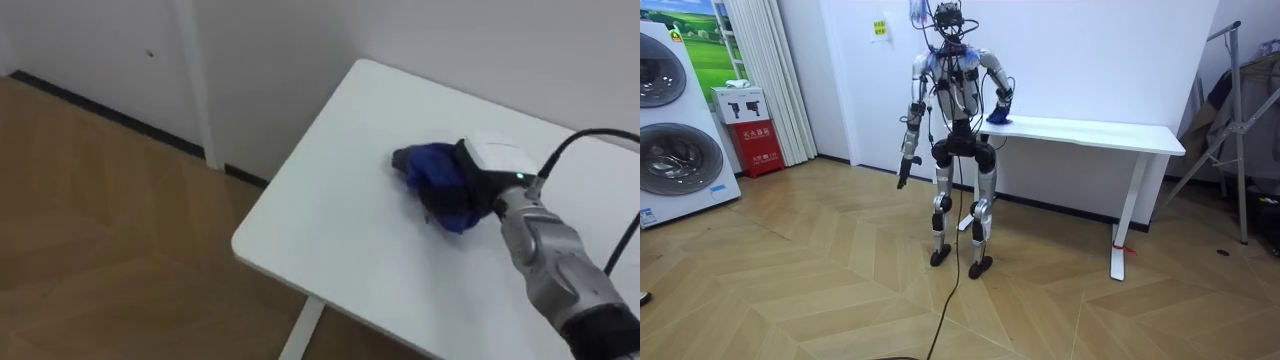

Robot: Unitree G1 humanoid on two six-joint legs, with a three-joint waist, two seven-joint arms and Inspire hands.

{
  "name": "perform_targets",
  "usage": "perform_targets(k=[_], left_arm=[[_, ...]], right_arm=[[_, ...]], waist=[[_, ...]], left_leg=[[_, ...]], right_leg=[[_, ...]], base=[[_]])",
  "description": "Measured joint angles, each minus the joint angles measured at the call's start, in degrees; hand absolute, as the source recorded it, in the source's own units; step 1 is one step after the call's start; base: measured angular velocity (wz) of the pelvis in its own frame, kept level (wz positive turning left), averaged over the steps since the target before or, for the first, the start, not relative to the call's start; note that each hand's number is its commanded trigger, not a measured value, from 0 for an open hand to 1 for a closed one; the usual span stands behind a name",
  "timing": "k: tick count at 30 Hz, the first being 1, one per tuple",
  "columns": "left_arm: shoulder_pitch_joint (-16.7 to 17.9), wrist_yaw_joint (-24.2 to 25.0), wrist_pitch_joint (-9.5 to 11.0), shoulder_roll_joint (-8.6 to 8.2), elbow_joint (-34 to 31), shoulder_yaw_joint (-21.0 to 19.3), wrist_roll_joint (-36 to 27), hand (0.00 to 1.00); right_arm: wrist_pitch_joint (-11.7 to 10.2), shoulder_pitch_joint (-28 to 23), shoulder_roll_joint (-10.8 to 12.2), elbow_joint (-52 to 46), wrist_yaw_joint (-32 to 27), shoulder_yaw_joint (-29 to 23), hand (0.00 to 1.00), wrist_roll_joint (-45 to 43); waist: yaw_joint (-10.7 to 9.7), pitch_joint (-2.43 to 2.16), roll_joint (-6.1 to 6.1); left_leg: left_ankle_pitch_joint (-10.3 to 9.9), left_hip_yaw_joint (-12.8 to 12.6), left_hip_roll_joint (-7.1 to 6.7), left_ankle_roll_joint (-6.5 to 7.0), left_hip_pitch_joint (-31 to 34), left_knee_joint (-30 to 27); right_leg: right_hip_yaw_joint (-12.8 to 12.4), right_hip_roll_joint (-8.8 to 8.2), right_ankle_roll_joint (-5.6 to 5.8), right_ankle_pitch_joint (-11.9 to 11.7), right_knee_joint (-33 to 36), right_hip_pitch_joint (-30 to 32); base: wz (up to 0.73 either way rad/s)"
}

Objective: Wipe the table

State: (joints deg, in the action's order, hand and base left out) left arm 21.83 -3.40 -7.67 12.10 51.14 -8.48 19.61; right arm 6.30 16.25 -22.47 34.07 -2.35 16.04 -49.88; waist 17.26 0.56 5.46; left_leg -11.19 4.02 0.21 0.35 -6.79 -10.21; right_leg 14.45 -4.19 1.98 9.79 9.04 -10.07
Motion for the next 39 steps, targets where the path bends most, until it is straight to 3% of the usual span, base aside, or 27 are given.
perform_targets(k=[2, 6, 8, 10, 12, 14, 16, 18, 19, 20, 21, 22, 23, 24, 25, 26, 27, 29, 30, 31, 32, 33, 34, 35, 36, 38, 39], left_arm=[[1.0, -0.01, 0.0, 0.02, 0.02, -0.17, -0.01, 0.0], [1.13, -0.42, 0.67, 0.1, 0.07, -0.49, 0.16, 0.0], [1.37, -1.05, 0.95, 0.18, 0.19, -1.74, 0.11, 0.0], [1.78, -1.47, 1.13, 0.3, 0.48, -3.89, 0.11, 0.0], [2.08, -1.68, 1.31, 0.73, 0.91, -6.11, 0.3, 0.0], [2.04, -2.73, 1.61, 1.19, 1.97, -8.45, 0.34, 0.0], [1.47, -2.8, 1.77, 1.5, 2.24, -8.98, 0.33, 0.0], [1.41, -2.89, 2.56, 2.12, 2.61, -9.12, 0.37, 0.0], [0.48, -3.31, 3.88, 2.5, 3.98, -8.64, 0.33, 0.0], [-1.0, -3.45, 4.47, 2.88, 4.19, -7.97, 0.34, 0.0], [-1.9, -3.58, 4.91, 3.17, 4.27, -7.52, 0.32, 0.0], [-3.69, -3.72, 5.75, 4.11, 4.81, -6.87, 0.24, 0.0], [-5.78, -3.73, 6.09, 4.43, 6.1, -6.5, 0.16, 0.0], [-6.76, -3.73, 6.2, 4.73, 6.66, -5.91, 0.12, 0.0], [-8.57, -3.71, 6.59, 5.27, 7.38, -4.19, 0.14, 0.0], [-10.88, -3.69, 6.65, 5.8, 8.65, -2.64, 0.22, 0.0], [-11.74, -3.62, 6.63, 6.03, 9.34, -2.32, 0.28, 0.0], [-16.16, -3.56, 6.78, 6.97, 11.23, -1.94, 0.3, 0.0], [-16.53, -3.59, 6.94, 7.48, 11.25, -1.95, 0.03, 0.0], [-16.51, -3.66, 6.87, 7.16, 11.1, -1.9, -0.05, 0.0], [-15.31, -2.98, 6.4, 6.64, 10.74, -1.45, -0.31, 0.0], [-14.76, -2.67, 6.26, 6.31, 10.71, -1.38, -0.32, 0.0], [-12.43, -2.39, 5.69, 5.51, 10.6, -1.37, -0.28, 0.0], [-9.74, -2.31, 4.96, 4.67, 10.25, -1.44, 0.05, 0.0], [-8.53, -2.16, 4.68, 4.48, 10.08, -1.5, 0.23, 0.0], [-4.97, -1.25, 3.13, 4.47, 9.74, -4.67, 1.08, 0.0], [-4.47, -1.11, 2.97, 4.49, 9.75, -5.56, 1.07, 0.0]], right_arm=[[-3.51, -2.65, 0.02, 0.71, -2.32, -2.69, 1.0, 2.73], [-7.14, -8.88, 0.36, 1.6, -7.46, -7.26, 1.0, 8.53], [-8.73, -12.04, 0.41, 4.69, -9.71, -13.02, 1.0, 12.67], [-9.37, -13.38, 0.09, 8.82, -11.46, -18.12, 1.0, 15.22], [-9.48, -14.63, -0.02, 13.24, -13.86, -23.65, 1.0, 18.1], [-9.54, -16.64, -0.47, 17.63, -16.56, -29.05, 1.0, 22.75], [-9.57, -18.58, -1.53, 19.79, -18.83, -29.58, 1.0, 25.1], [-9.5, -19.45, -1.89, 21.62, -20.47, -29.33, 1.0, 26.0], [-9.01, -19.37, -2.28, 21.66, -21.45, -29.15, 1.0, 26.12], [-7.9, -19.4, -2.3, 20.48, -22.62, -28.82, 1.0, 26.13], [-6.95, -19.29, -2.23, 19.62, -23.14, -28.29, 1.0, 26.13], [-5.07, -17.53, -1.22, 18.83, -23.99, -26.42, 1.0, 25.36], [-2.81, -15.11, -0.13, 18.71, -24.85, -24.19, 1.0, 22.76], [-1.61, -14.01, 0.55, 18.22, -24.93, -23.0, 1.0, 21.95], [0.35, -11.65, 1.74, 15.96, -24.38, -19.59, 1.0, 20.62], [1.48, -8.61, 2.7, 13.42, -22.86, -14.65, 1.0, 19.76], [1.62, -6.82, 2.92, 11.99, -21.55, -12.29, 1.0, 18.68], [-0.45, 2.08, 3.08, 8.08, -16.33, -4.09, 1.0, 13.07], [-1.39, 4.52, 3.08, 7.34, -15.35, -3.0, 1.0, 11.99], [-3.22, 8.82, 2.34, 6.43, -14.38, -1.84, 1.0, 10.3], [-3.53, 11.49, 1.77, 6.22, -14.07, -1.48, 1.0, 9.44], [-3.58, 11.94, 1.16, 6.23, -13.94, -1.49, 1.0, 9.06], [-3.7, 11.58, -0.4, 6.83, -13.69, -1.66, 1.0, 8.88], [-3.7, 9.89, -2.83, 7.51, -13.53, -1.84, 1.0, 9.23], [-3.73, 8.52, -4.22, 7.65, -13.25, -2.23, 1.0, 9.29], [-3.54, 2.22, -7.31, 10.46, -12.33, -7.51, 1.0, 9.16], [-3.39, 0.38, -7.96, 11.59, -12.26, -9.36, 1.0, 9.33]], waist=[[-0.61, 0.03, -0.65], [-4.21, 0.04, -0.86], [-4.87, -0.62, -0.85], [-6.15, -1.01, -0.71], [-7.92, -1.02, -0.76], [-9.43, -1.14, -1.0], [-9.35, -1.29, -1.34], [-8.99, -1.41, -2.14], [-9.11, -1.37, -3.41], [-9.24, -1.39, -4.42], [-9.01, -1.32, -4.78], [-7.86, -1.01, -4.33], [-6.97, -1.02, -4.42], [-6.54, -1.02, -4.41], [-5.32, -0.94, -4.16], [-4.52, -0.91, -3.53], [-4.16, -0.83, -2.96], [-1.55, 0.22, -0.78], [-0.52, 0.42, -0.12], [1.0, 0.19, -0.67], [0.98, 0.22, -0.95], [0.72, 0.2, -0.75], [0.15, -0.02, -0.39], [0.01, -0.14, -0.16], [-0.36, -0.09, -0.09], [-3.07, 0.05, 0.32], [-3.5, 0.1, 0.22]], left_leg=[[0.0, 0.93, 0.04, 0.0, -0.79, 0.09], [0.01, 0.15, -0.82, -0.01, -2.8, 0.97], [0.01, -0.87, -0.82, -0.01, -3.59, 0.98], [0.0, -1.82, -1.05, 0.0, -4.02, 0.98], [-0.1, -4.39, -0.96, 0.16, -4.7, 0.96], [-0.78, -5.89, -0.76, 1.17, -4.82, -0.75], [-1.34, -7.8, -0.4, 2.01, -4.78, -2.98], [-2.39, -8.49, 0.9, 2.55, -4.37, -5.33], [-4.65, -8.08, 2.33, 2.28, -2.92, -8.02], [-7.31, -7.81, 4.06, 1.55, -1.27, -10.44], [-8.77, -7.55, 4.79, 1.46, -0.48, -11.2], [-9.91, -7.5, 5.66, 0.91, 1.06, -12.95], [-10.43, -7.17, 7.33, -0.14, 2.48, -14.57], [-10.43, -6.98, 8.23, -0.85, 3.29, -15.1], [-10.25, -6.79, 9.98, -2.36, 5.09, -15.99], [-9.71, -6.14, 11.4, -4.15, 6.88, -16.42], [-9.3, -5.4, 11.97, -5.03, 7.89, -16.44], [-6.77, -3.76, 15.58, -9.85, 10.26, -15.39], [-6.11, -3.7, 16.72, -11.2, 10.81, -14.87], [-5.22, -2.37, 19.66, -13.25, 12.4, -14.75], [-2.14, -1.41, 21.74, -11.81, 13.48, -13.53], [-0.03, -1.79, 22.16, -11.08, 14.02, -12.69], [3.79, -3.59, 22.18, -10.46, 14.42, -10.91], [5.31, -6.43, 21.34, -10.25, 14.02, -10.17], [5.3, -7.5, 20.44, -10.25, 13.99, -10.17], [5.07, -9.44, 16.07, -9.96, 13.98, -10.02], [4.75, -9.55, 15.04, -9.53, 13.92, -10.0]], right_leg=[[0.13, -0.02, 0.03, 0.02, 0.79, -0.3], [1.35, -0.76, 0.4, 0.24, -0.37, -3.75], [1.26, -1.27, 0.46, 0.28, -0.24, -3.92], [1.38, -1.73, 0.48, 0.29, 0.36, -4.01], [1.46, -2.08, 0.66, 0.36, 1.86, -3.81], [3.16, -3.22, 1.58, 0.92, 5.93, -2.37], [3.25, -4.41, 2.04, 1.2, 9.24, -0.79], [3.24, -5.01, 3.02, 1.63, 14.43, 1.21], [3.42, -6.37, 3.12, 3.09, 19.6, 3.55], [2.8, -8.92, 3.51, 4.09, 23.41, 5.94], [2.55, -10.29, 3.56, 4.14, 24.11, 6.92], [0.8, -12.87, 3.67, 4.12, 22.92, 8.36], [-0.44, -14.03, 4.04, 3.77, 19.51, 8.61], [-0.85, -14.37, 4.02, 3.43, 18.0, 8.67], [-1.62, -14.6, 4.39, 2.11, 15.01, 9.1], [-1.53, -14.55, 4.49, -0.19, 11.13, 9.1], [-1.6, -14.45, 4.43, -1.29, 9.46, 9.14], [-1.62, -12.1, 4.7, -4.97, 5.74, 9.27], [-1.31, -11.01, 4.64, -5.46, 6.17, 9.79], [1.55, -8.76, 8.59, -1.13, 9.99, 11.35], [3.43, -6.8, 6.79, 1.85, 14.18, 13.25], [4.54, -6.54, 6.17, 3.1, 15.27, 13.74], [6.3, -6.48, 5.28, 5.19, 15.87, 13.4], [7.29, -6.38, 4.66, 5.98, 15.62, 12.5], [7.98, -6.39, 4.52, 6.06, 15.28, 11.97], [8.9, -6.48, 4.35, 6.08, 12.63, 9.53], [9.02, -6.52, 4.26, 6.03, 12.05, 9.09]], base=[[0.06], [0.32], [-0.18], [-0.22], [-0.16], [-0.3], [-0.6], [-0.65], [-0.37], [-0.28], [-0.34], [-0.45], [-0.45], [-0.36], [-0.27], [-0.23], [0.06], [0.05], [-0.07], [0.31], [0.54], [0.95], [0.96], [0.91], [0.88], [0.9], [0.64]])
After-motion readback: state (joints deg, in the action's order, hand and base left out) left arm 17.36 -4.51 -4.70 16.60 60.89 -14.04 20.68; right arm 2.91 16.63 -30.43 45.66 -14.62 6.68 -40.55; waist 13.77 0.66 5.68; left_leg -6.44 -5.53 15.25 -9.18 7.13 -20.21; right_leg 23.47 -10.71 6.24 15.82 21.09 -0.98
